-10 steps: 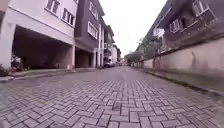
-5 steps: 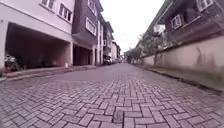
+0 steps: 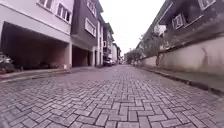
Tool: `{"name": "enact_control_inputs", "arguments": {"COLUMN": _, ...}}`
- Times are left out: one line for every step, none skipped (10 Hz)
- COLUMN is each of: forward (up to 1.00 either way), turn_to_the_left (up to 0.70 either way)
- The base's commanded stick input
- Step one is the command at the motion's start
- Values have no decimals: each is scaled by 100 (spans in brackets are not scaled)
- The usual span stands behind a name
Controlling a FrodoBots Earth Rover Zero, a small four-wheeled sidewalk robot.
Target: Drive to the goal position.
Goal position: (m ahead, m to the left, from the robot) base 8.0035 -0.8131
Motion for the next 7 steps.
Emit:
{"name": "enact_control_inputs", "arguments": {"forward": 70, "turn_to_the_left": -8}}
{"name": "enact_control_inputs", "arguments": {"forward": 70, "turn_to_the_left": -29}}
{"name": "enact_control_inputs", "arguments": {"forward": 70, "turn_to_the_left": -25}}
{"name": "enact_control_inputs", "arguments": {"forward": 70, "turn_to_the_left": 0}}
{"name": "enact_control_inputs", "arguments": {"forward": 70, "turn_to_the_left": 0}}
{"name": "enact_control_inputs", "arguments": {"forward": 70, "turn_to_the_left": 0}}
{"name": "enact_control_inputs", "arguments": {"forward": 70, "turn_to_the_left": 0}}
